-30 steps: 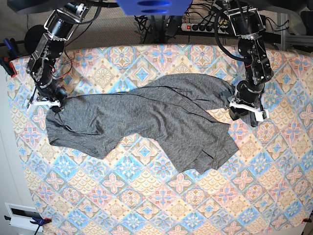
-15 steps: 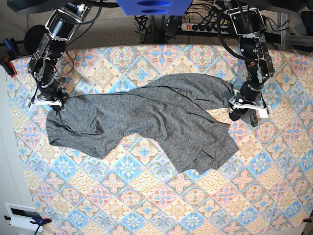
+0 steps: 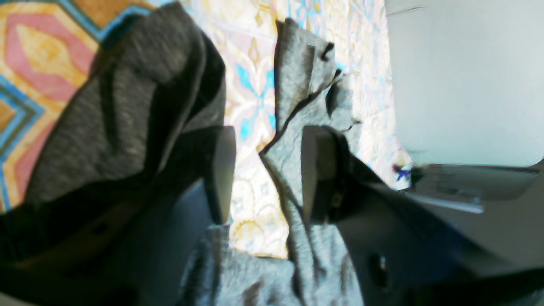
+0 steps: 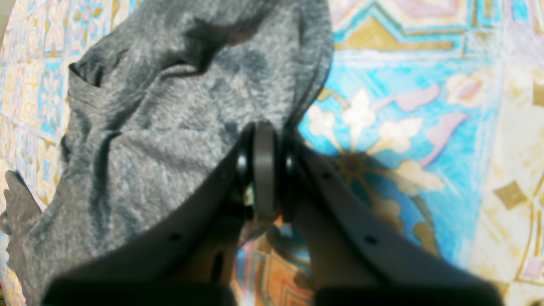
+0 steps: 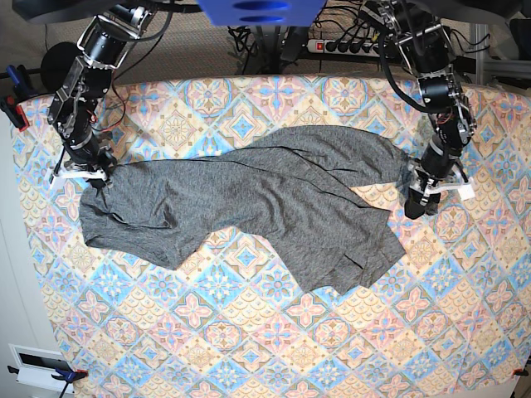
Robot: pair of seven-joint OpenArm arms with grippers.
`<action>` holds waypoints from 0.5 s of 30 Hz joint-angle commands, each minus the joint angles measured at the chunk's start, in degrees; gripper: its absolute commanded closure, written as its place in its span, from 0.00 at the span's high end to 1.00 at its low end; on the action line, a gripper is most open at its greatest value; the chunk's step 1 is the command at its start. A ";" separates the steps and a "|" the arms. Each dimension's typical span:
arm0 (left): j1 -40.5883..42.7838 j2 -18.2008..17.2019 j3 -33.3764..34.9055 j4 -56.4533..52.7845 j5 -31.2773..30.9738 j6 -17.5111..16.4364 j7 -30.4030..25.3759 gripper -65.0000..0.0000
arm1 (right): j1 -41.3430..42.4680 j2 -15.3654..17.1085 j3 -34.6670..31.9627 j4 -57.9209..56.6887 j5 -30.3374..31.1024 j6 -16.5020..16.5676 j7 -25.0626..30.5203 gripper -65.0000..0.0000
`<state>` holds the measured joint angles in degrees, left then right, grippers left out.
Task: Layout the t-shirt on the table in an organized manner, then fold the t-shirt properly
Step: 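Lift the shirt with both grippers and stretch it between them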
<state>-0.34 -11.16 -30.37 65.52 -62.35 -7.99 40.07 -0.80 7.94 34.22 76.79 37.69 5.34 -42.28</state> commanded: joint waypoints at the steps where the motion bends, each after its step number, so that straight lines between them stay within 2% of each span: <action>1: 0.65 -1.28 -0.36 -2.09 1.29 3.20 1.90 0.38 | 0.31 0.54 -0.06 0.61 -0.20 -0.20 -0.84 0.00; 4: -0.67 -2.07 -0.36 -2.09 -0.82 3.90 5.95 0.38 | 0.14 0.54 -0.06 0.70 -0.20 -0.20 -0.84 0.00; 6: -0.85 -2.16 -0.36 -1.91 -0.73 8.12 7.44 0.38 | 0.05 0.54 -0.06 0.70 -0.20 -0.20 -0.84 0.00; 9: -0.94 -2.95 0.00 3.01 1.20 16.56 7.44 0.38 | 0.05 0.54 -0.06 0.70 -0.29 -0.20 -0.84 0.00; 15: -0.76 -1.81 0.08 14.70 6.39 24.47 9.38 0.38 | 0.05 0.54 -0.06 0.70 -0.29 -0.20 -0.84 0.00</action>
<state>-0.05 -12.40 -30.33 78.98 -55.72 16.95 49.21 -1.13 7.97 34.22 76.84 37.67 5.17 -42.33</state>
